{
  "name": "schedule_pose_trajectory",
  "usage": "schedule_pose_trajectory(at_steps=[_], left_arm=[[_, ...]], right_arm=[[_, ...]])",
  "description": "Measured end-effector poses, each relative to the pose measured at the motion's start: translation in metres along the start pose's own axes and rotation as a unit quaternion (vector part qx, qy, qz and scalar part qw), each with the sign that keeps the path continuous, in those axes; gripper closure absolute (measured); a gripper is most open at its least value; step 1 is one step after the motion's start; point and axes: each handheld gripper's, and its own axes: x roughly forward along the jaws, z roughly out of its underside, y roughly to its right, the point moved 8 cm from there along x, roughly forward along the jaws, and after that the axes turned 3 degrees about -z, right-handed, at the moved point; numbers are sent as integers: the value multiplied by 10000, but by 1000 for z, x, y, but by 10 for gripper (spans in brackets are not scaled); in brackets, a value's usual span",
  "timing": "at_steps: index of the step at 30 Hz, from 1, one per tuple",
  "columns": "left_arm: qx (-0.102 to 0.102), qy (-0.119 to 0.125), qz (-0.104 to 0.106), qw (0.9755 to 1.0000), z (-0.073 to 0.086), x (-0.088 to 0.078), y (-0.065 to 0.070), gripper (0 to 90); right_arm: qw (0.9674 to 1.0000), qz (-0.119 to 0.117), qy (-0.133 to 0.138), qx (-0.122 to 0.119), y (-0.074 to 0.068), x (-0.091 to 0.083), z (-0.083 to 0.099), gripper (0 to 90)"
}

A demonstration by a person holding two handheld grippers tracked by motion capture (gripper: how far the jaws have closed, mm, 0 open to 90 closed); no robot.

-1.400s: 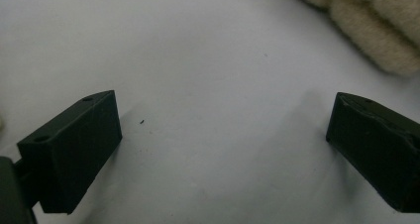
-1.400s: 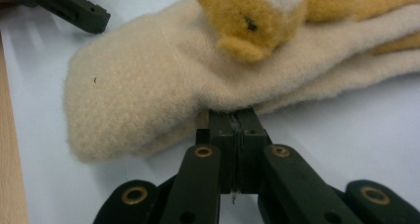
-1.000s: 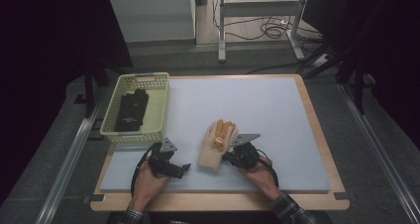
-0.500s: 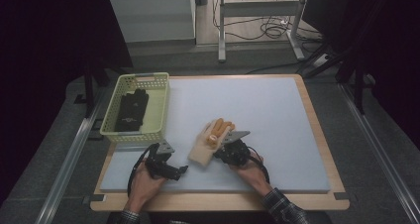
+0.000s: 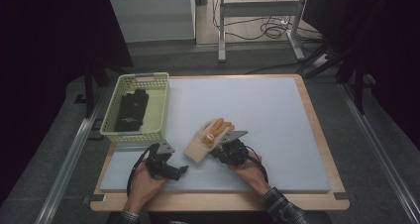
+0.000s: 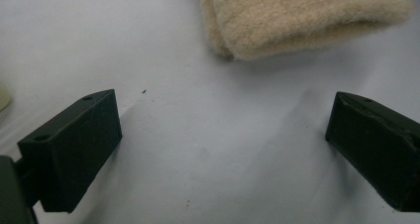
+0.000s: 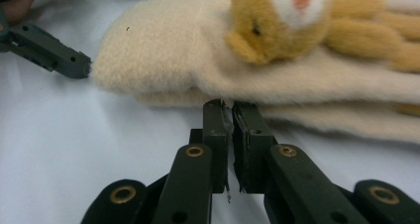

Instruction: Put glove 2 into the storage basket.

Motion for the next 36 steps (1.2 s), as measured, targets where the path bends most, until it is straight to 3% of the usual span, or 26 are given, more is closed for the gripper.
schedule_pose_trajectory(at_steps=[5,18,22,31,36], left_arm=[[-8,8,6,10000,0,0,0,8],[-135,-34,-7,9999,-2,-1,2,2],[-326,8,186,9993,-5,-5,6,4],[-241,178,302,9991,-33,-10,14,0],[-144,96,292,9994,-54,-1,18,0]], right_arm=[[9998,175,54,-31,8,-17,3,767],[9977,646,48,184,37,-55,27,624],[9961,823,63,311,48,-66,37,580],[9909,1258,-27,473,73,-89,59,430],[9877,1471,-113,513,83,-96,69,337]])
